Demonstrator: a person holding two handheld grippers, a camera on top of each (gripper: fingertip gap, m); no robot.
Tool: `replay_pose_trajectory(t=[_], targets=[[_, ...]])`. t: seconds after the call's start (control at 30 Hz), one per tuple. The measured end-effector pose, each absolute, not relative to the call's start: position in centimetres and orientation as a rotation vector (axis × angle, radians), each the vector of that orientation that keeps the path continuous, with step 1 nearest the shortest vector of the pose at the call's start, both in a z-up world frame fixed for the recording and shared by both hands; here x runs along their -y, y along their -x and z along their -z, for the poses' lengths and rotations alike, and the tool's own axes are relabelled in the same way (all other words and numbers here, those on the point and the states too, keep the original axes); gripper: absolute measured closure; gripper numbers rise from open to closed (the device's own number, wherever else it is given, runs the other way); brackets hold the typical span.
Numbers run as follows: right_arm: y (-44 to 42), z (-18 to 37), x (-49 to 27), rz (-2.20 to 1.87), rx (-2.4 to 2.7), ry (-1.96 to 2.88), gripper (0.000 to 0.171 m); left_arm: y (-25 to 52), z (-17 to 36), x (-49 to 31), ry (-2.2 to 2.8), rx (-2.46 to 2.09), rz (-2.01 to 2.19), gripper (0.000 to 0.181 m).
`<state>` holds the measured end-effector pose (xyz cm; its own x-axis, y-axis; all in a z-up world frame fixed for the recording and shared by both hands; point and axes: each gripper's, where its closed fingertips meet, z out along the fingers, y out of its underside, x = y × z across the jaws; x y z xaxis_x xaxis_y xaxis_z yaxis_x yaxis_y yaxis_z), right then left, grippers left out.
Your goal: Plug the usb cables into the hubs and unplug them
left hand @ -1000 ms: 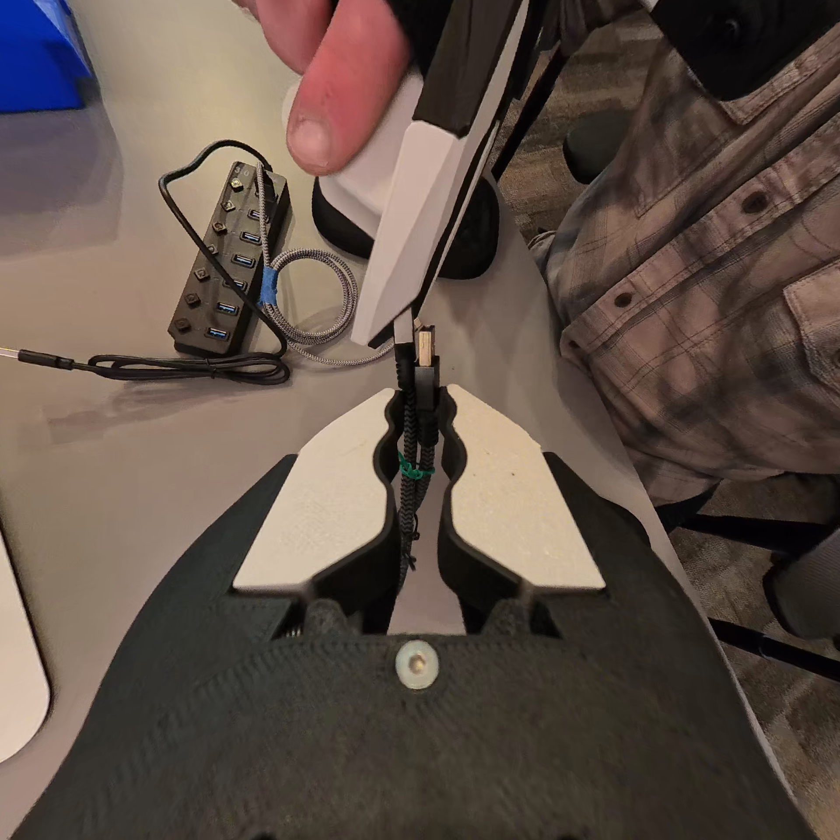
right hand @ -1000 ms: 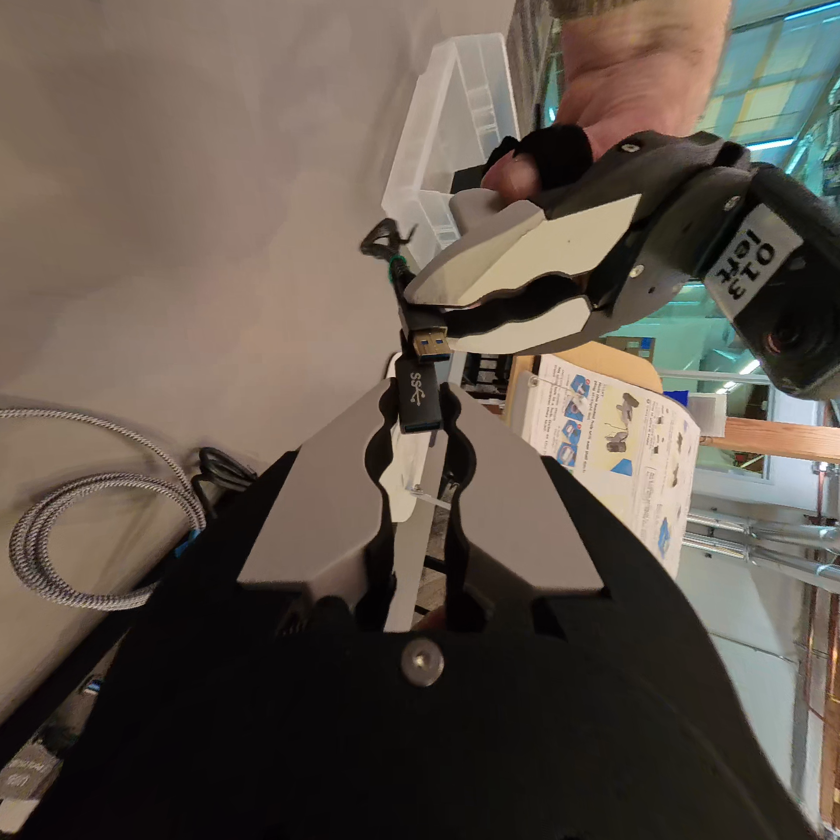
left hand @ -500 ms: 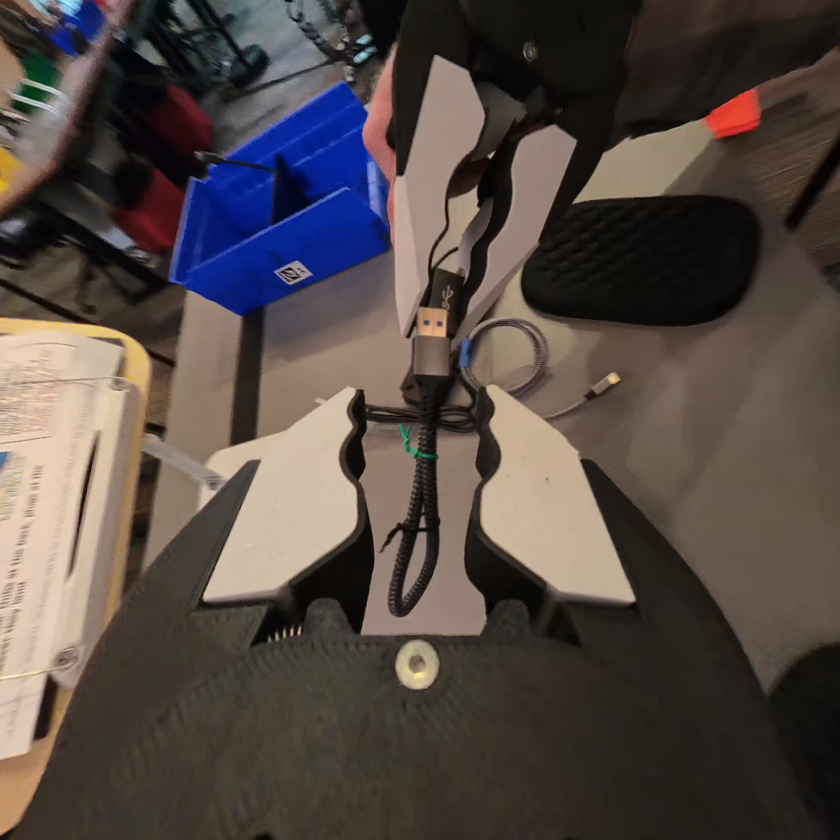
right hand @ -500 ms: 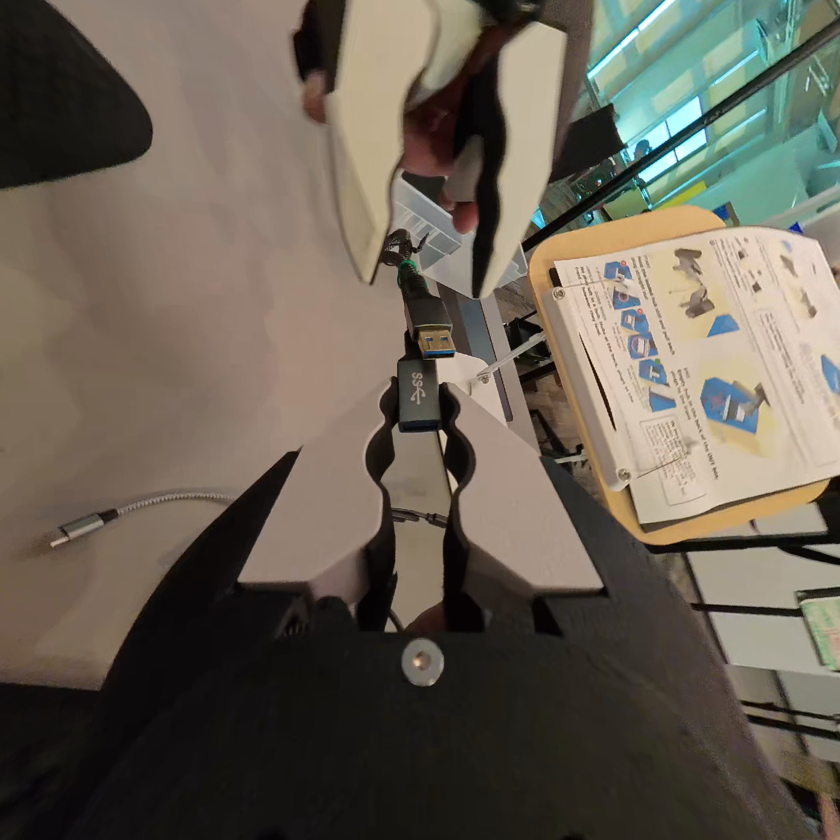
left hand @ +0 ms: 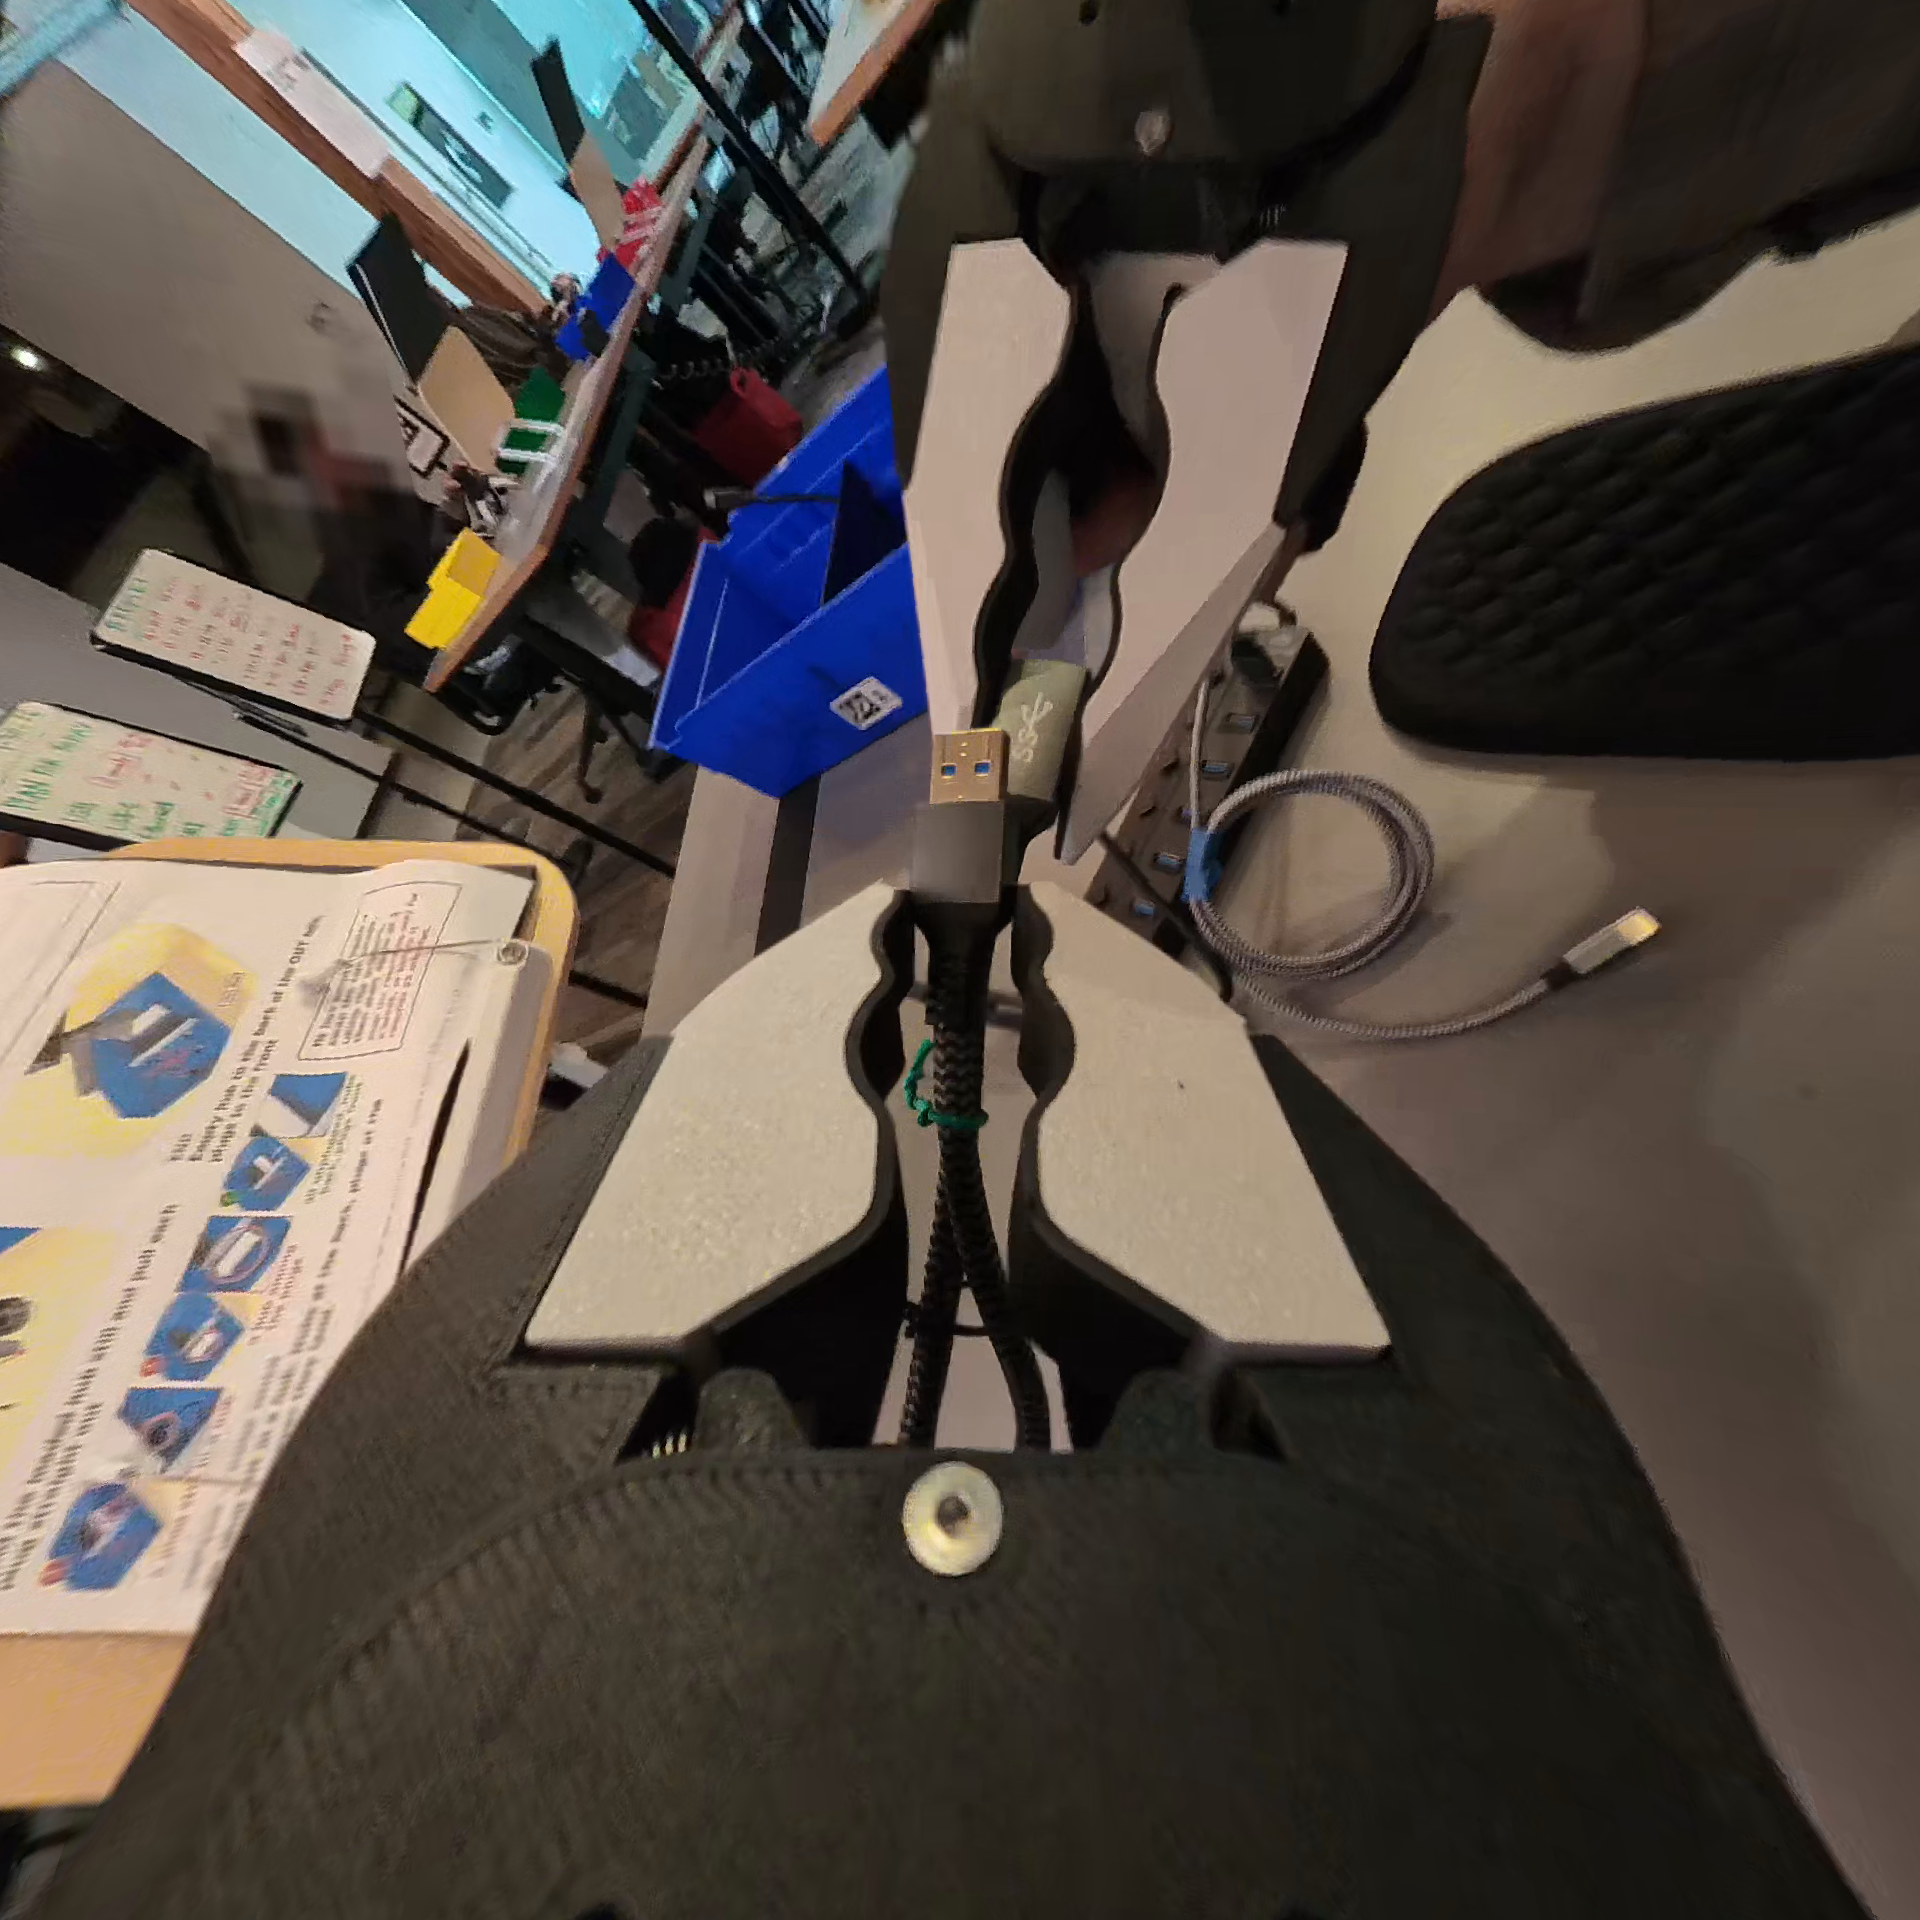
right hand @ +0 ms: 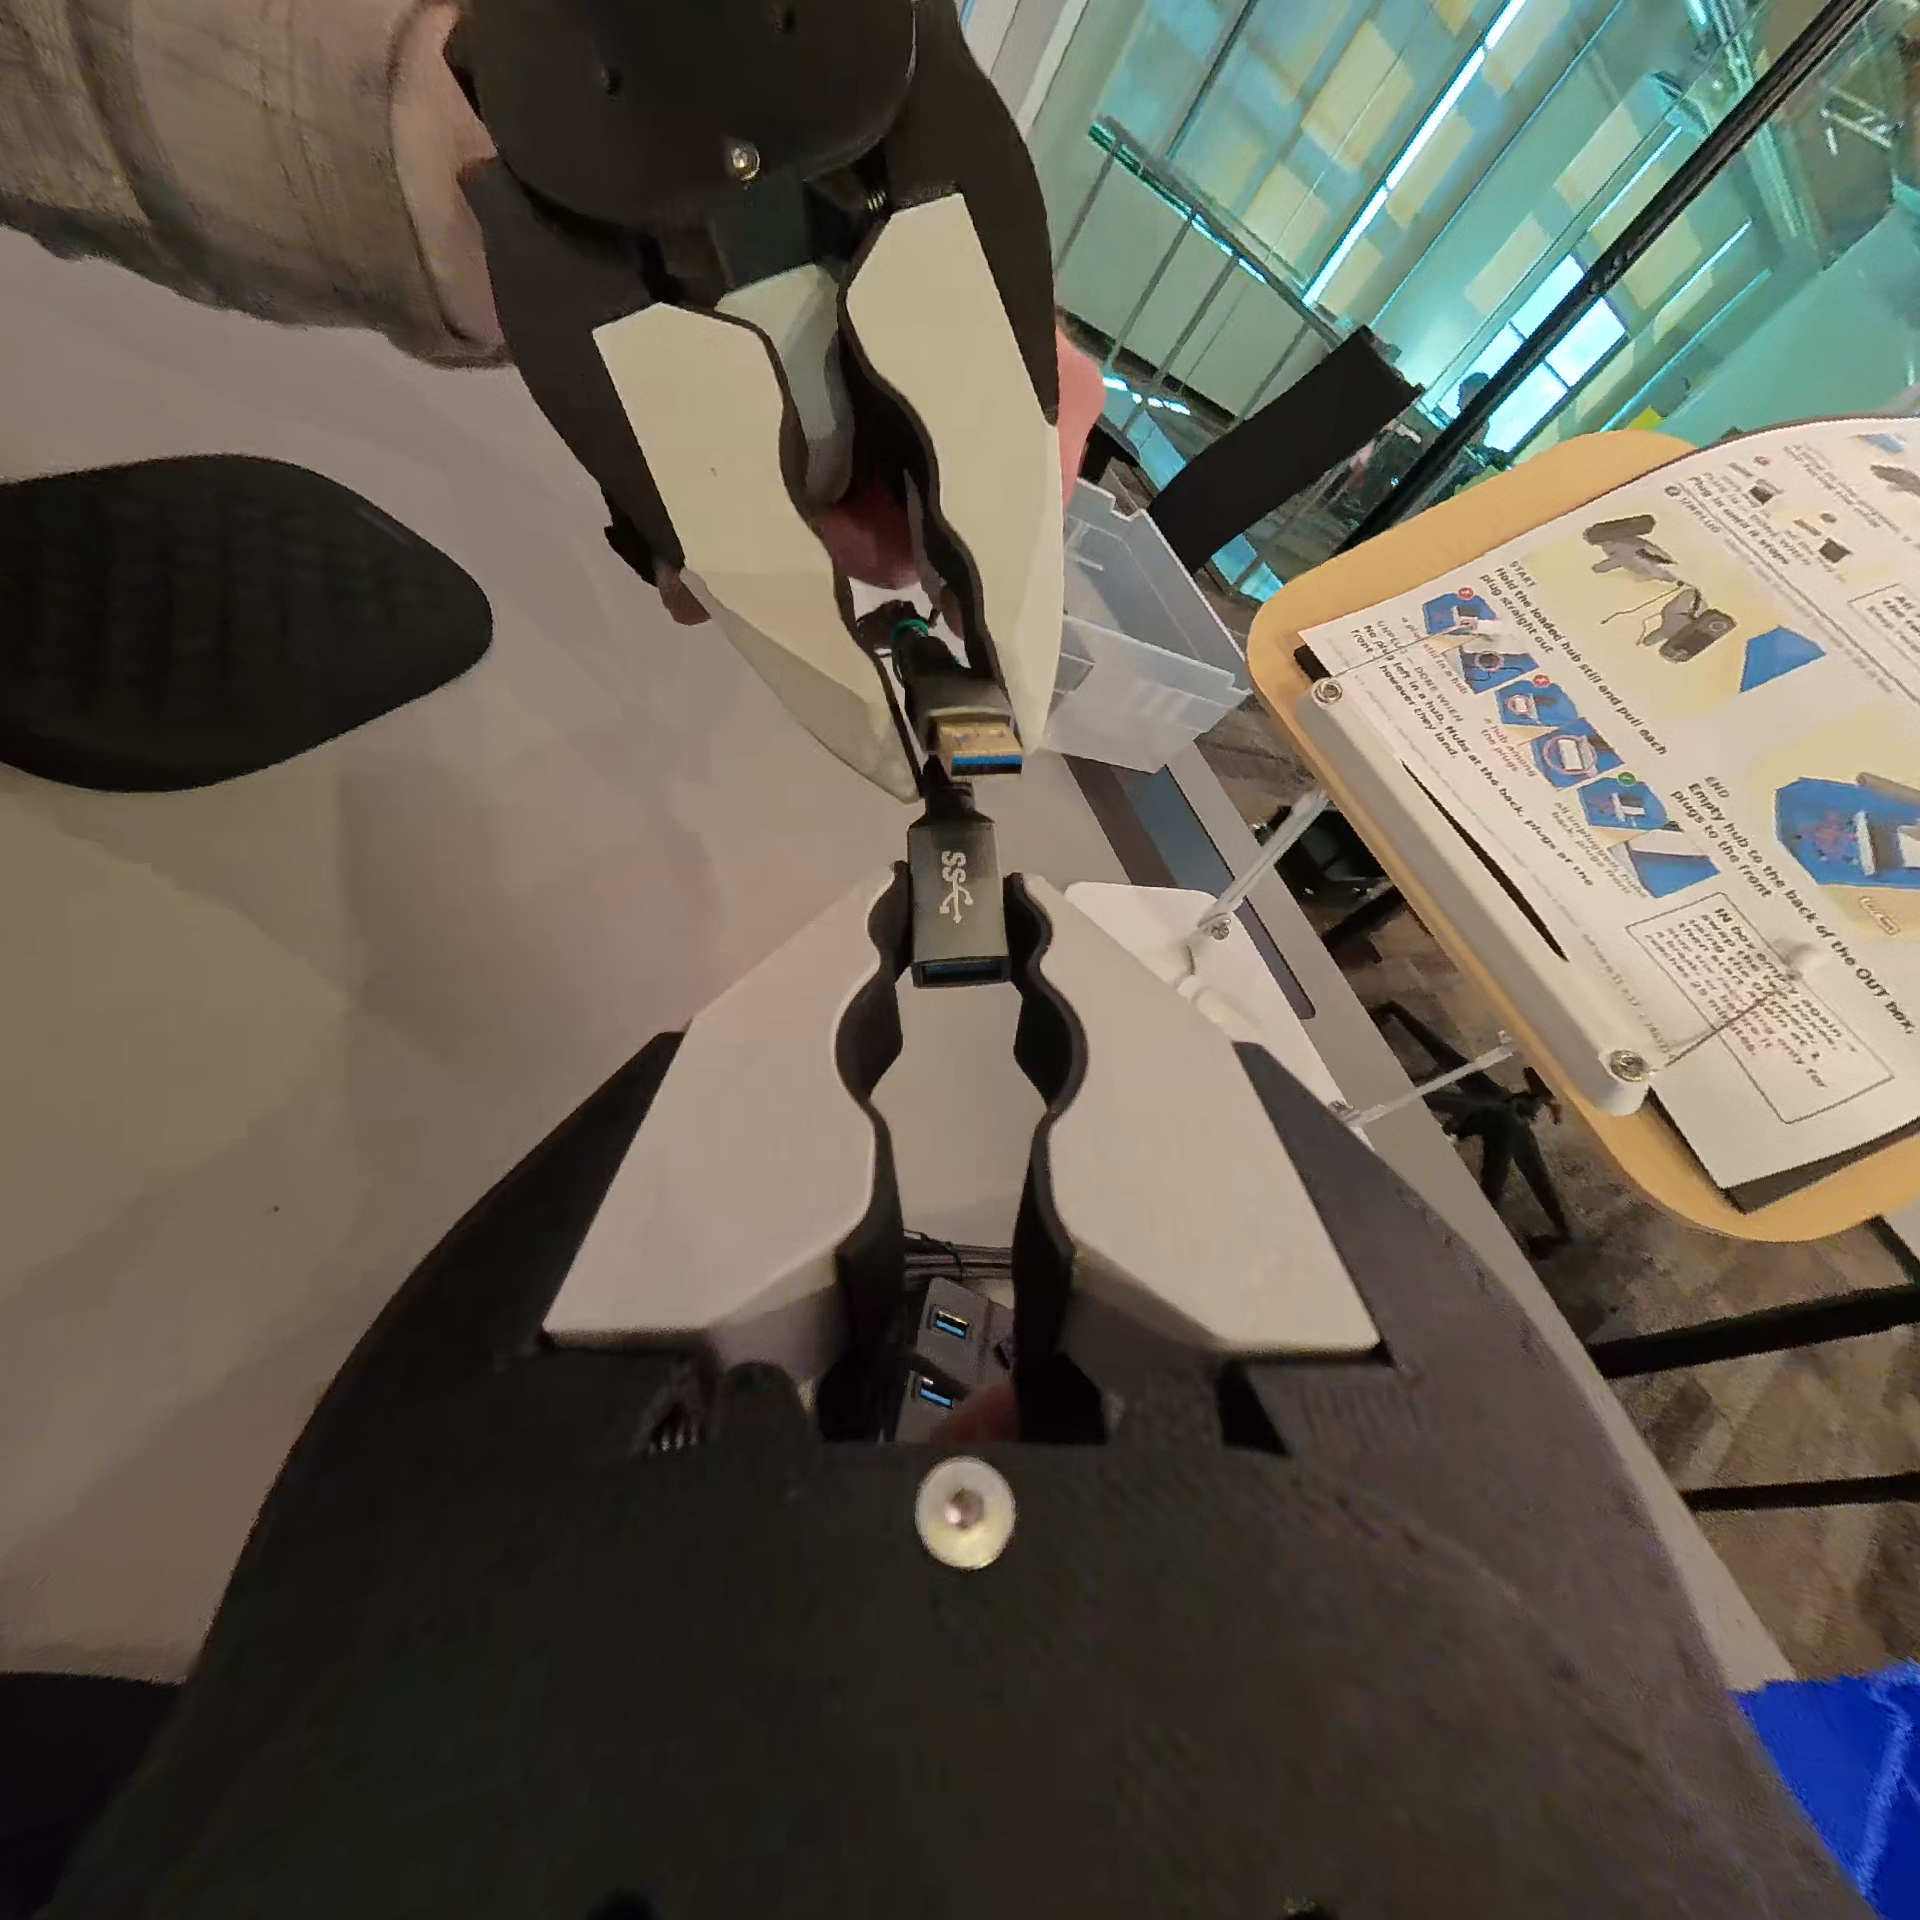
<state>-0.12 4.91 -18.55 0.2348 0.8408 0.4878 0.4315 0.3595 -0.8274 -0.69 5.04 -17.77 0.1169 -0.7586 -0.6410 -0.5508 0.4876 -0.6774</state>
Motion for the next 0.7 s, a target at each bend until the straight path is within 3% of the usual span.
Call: replay_pose_trajectory(t=[0.43,0.7], targets=[[0.5,18.0,-4.6,-0.472,1.317,1.243,0.156,0.7,15.3,-4.6,1.213,-1.316,0.604,0.165],[1.4,15.3,-5.7,-0.097,1.094,1.178,0.157,2.0,11.3,-8.2,1.210,-0.853,0.679,0.166]])
